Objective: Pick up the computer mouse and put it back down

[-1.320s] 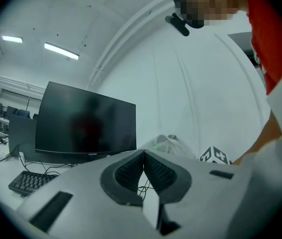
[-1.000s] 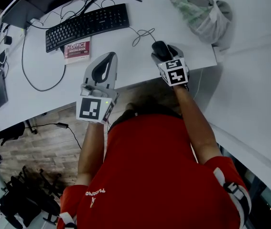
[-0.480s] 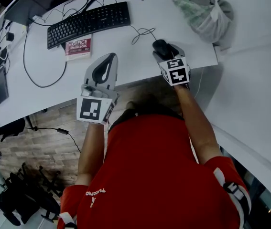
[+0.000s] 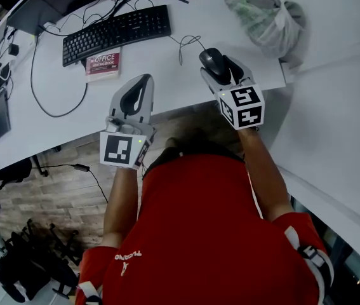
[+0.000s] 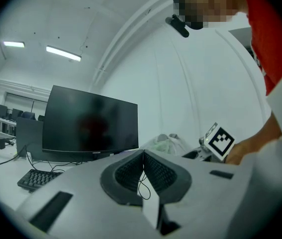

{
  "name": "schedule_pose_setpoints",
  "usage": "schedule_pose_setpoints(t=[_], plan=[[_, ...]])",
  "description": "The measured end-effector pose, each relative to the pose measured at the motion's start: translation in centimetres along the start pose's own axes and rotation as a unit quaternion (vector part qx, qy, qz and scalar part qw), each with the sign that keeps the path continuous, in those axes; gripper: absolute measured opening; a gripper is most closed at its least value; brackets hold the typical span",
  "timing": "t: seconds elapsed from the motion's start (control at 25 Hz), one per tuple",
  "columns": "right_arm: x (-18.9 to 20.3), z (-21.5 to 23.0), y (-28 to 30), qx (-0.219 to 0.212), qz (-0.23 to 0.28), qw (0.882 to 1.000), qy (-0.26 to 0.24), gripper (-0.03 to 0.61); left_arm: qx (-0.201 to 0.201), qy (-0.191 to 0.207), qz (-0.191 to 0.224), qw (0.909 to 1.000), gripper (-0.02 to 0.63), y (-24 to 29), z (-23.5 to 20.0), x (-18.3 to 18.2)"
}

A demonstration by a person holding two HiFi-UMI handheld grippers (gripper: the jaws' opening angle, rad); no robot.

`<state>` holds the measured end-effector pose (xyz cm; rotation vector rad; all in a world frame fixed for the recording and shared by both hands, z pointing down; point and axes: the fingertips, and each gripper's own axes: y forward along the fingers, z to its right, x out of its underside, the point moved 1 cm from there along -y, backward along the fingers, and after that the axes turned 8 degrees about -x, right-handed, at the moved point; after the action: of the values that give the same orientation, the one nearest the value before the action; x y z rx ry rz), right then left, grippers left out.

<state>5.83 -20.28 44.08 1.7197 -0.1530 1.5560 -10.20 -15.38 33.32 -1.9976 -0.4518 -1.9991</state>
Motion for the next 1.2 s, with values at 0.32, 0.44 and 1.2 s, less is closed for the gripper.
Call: schedule_pose_setpoints(t=[0.32, 0.44, 1.2], plan=[[-6.0, -3.1, -5.1, -0.025, 0.076, 0.997, -0.023, 0.293, -0.002, -0.003, 0.016, 0.9999, 0.009, -0.4, 0.6, -1.4], [-7.7, -4.1, -7.0, -0.035, 0.101, 0.994, -0.028, 0.293, -0.002, -0.001, 0.024, 0.9997, 0.009, -0.7, 0.9, -2.1], [-12.5, -6.2, -12.3, -0.054, 0.166, 0.984, -0.045, 0.293, -0.004, 0.005, 0.044, 0.9990, 0.009, -1.0, 1.4, -4.5]])
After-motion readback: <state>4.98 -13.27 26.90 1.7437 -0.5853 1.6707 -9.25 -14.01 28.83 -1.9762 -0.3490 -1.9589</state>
